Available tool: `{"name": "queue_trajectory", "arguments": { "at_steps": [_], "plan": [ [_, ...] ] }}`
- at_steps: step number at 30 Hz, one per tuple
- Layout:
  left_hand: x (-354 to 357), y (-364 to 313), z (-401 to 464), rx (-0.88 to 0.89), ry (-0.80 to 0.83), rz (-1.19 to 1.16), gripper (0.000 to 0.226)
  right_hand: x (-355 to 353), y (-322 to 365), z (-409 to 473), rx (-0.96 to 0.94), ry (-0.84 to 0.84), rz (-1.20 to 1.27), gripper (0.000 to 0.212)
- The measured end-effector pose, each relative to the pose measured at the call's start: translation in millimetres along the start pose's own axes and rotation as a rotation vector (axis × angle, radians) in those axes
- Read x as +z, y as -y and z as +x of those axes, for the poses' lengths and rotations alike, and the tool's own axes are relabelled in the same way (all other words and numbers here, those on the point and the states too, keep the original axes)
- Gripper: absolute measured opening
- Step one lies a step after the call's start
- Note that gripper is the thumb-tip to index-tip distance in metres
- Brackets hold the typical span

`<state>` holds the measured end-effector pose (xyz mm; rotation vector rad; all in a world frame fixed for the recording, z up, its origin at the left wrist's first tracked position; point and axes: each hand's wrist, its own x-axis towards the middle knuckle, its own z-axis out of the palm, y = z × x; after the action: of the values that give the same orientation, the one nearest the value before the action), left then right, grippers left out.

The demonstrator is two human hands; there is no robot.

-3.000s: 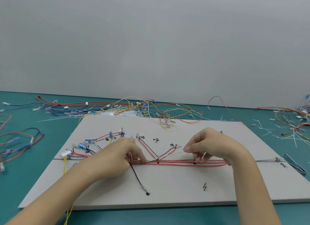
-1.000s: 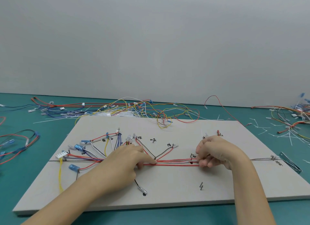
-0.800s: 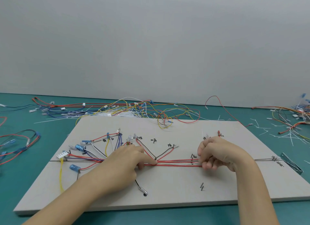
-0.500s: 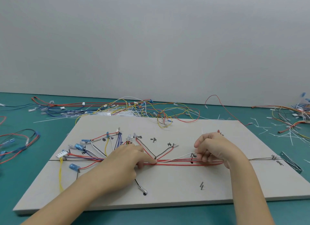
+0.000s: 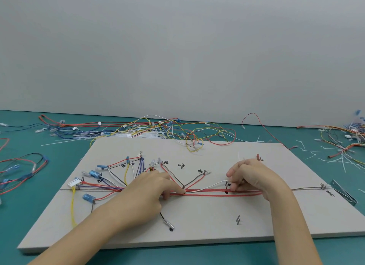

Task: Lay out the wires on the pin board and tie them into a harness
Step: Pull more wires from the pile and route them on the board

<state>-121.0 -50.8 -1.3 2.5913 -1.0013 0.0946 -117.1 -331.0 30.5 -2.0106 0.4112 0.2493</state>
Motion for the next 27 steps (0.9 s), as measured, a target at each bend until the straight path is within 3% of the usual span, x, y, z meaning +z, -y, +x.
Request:
{"name": "queue_trajectory", "arguments": {
  "at_steps": [27],
  "plan": [
    [-1.5,-1.1,0.5,-0.01,0.011,-0.007,0.081,-6.5,-2.4,-2.5,-0.005,0.042,0.009,0.02]
  ]
}}
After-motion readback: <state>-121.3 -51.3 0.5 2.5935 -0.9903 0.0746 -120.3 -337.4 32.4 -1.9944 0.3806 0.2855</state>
